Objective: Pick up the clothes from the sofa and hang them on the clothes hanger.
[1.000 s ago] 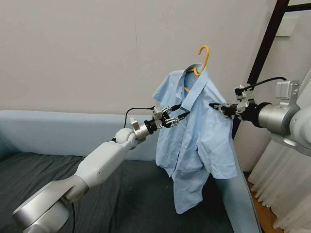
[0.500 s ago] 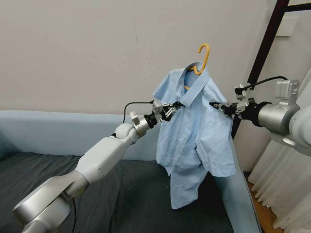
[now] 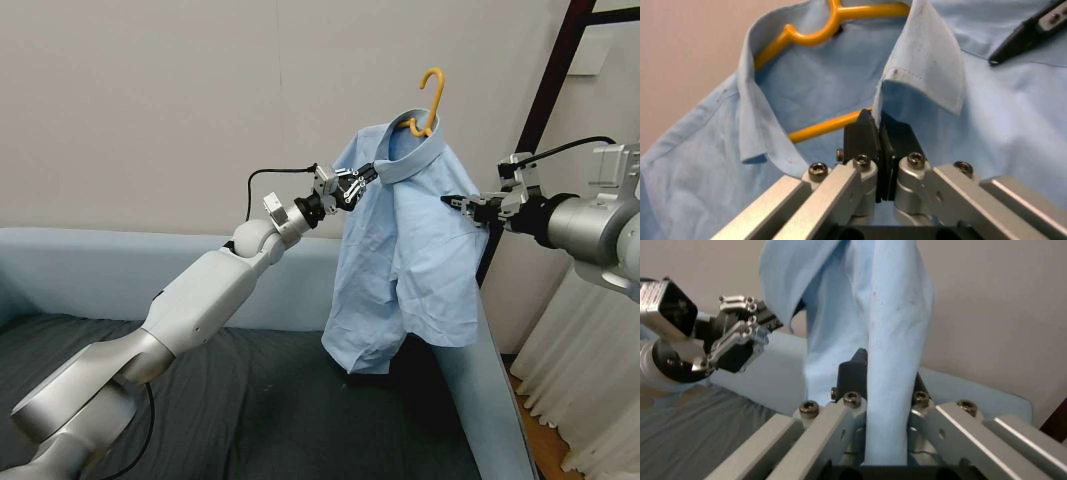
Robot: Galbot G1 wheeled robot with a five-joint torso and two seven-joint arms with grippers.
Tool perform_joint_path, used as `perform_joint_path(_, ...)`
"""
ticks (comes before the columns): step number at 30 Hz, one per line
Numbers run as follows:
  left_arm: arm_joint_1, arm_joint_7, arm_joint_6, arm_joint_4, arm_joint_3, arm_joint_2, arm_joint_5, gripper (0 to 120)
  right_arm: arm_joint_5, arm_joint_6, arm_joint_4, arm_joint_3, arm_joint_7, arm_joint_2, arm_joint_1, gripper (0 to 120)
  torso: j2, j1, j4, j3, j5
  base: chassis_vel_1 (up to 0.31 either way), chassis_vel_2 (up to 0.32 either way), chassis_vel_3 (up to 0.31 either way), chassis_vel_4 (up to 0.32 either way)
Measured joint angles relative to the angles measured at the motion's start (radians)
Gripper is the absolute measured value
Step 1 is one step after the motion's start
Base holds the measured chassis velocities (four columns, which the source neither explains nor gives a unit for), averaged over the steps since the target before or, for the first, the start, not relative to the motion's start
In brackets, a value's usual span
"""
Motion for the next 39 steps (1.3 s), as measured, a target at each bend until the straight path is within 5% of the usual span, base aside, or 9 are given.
perform_joint_path(18, 0.103, -0.009, 0.01, -0.066, -0.029, 0.026, 0.01, 0, -0.028, 0.008, 0.006, 0.001, -0.003, 0.004, -0.021, 2, 0.0, 0.0, -0.0001, 0.0, 0.0003, 0.0, 0.0, 0.0, 0.0)
perform_joint_path(24, 0.099, -0.123, 0.01, -0.112, -0.027, 0.026, 0.045, 0, -0.071, 0.005, 0.012, 0.001, -0.004, -0.009, -0.031, 2, 0.0, 0.0, -0.0003, 0.0, 0.0003, 0.0, 0.0, 0.0, 0.0)
perform_joint_path(31, 0.096, -0.381, 0.072, -0.195, -0.027, 0.04, 0.237, 0, -0.109, 0.003, 0.021, 0.006, -0.009, -0.019, -0.034, 2, 0.0, 0.0, -0.0003, 0.0, 0.0004, 0.0, 0.0, 0.0, 0.0)
perform_joint_path(39, 0.103, -0.488, 0.095, -0.156, -0.019, 0.01, 0.34, 0, -0.088, 0.005, 0.024, 0.003, -0.012, -0.005, -0.019, 2, 0.0, 0.0, -0.0003, 0.0, 0.0003, 0.0, 0.0, 0.0, 0.0)
